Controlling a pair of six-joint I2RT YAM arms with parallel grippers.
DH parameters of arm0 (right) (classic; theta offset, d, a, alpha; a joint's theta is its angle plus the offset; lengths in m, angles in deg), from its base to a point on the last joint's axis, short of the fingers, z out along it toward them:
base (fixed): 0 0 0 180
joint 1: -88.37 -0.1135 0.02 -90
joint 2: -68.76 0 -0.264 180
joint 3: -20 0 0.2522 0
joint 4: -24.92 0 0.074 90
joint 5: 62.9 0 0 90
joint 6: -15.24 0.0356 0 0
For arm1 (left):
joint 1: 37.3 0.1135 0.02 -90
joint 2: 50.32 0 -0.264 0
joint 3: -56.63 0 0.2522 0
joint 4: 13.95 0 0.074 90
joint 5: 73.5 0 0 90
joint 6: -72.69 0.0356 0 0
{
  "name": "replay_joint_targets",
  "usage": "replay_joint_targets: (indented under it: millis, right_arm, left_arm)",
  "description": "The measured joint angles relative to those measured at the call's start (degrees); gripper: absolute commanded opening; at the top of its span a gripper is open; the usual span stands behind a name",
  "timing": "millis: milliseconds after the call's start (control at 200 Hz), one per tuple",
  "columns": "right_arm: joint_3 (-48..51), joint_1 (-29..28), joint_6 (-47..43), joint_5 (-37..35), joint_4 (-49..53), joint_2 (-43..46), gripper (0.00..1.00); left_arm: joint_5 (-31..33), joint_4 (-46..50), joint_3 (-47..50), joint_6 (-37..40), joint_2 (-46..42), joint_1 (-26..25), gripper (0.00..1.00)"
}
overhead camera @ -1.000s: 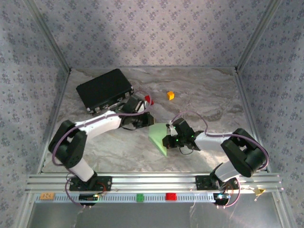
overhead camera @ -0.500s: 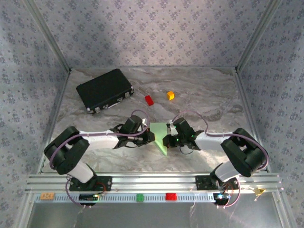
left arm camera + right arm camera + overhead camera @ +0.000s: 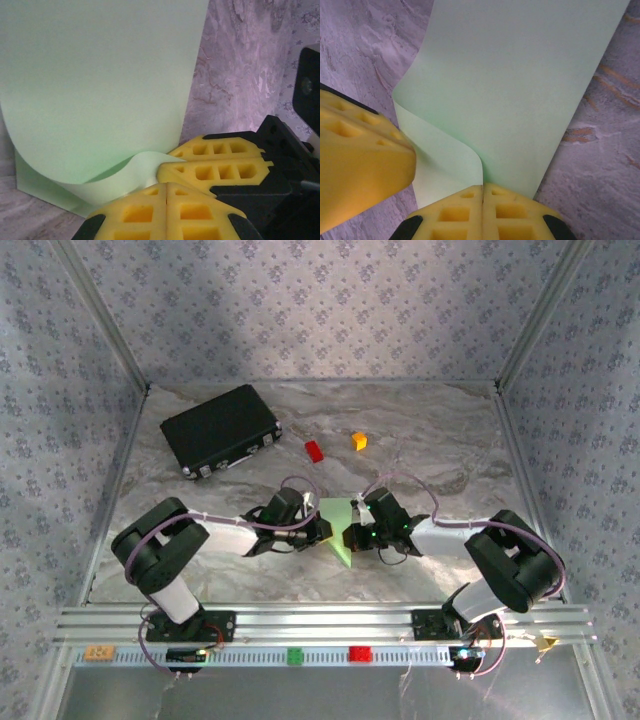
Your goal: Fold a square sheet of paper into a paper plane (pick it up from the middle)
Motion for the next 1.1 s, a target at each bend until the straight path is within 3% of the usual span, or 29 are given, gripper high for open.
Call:
replay_joint_targets:
  millis: [725,994,1099]
  right_arm:
    - [0.0,0.4,0.0,0.1,0.0,0.0,0.0]
    - [0.0,1.0,0.1,-0.5,3.9,4.5,0.24]
    - [0.0,1.5,0.3,-1.5,6.8,9.6,0.27]
  left_arm:
    - [0.1,-1.1,0.5,0.0,3.7,0.0,0.0]
    - [0.2,-1.1,0.5,0.1,3.7,0.0,0.0]
    - [0.2,-1.1,0.4,0.2,3.7,0.0,0.0]
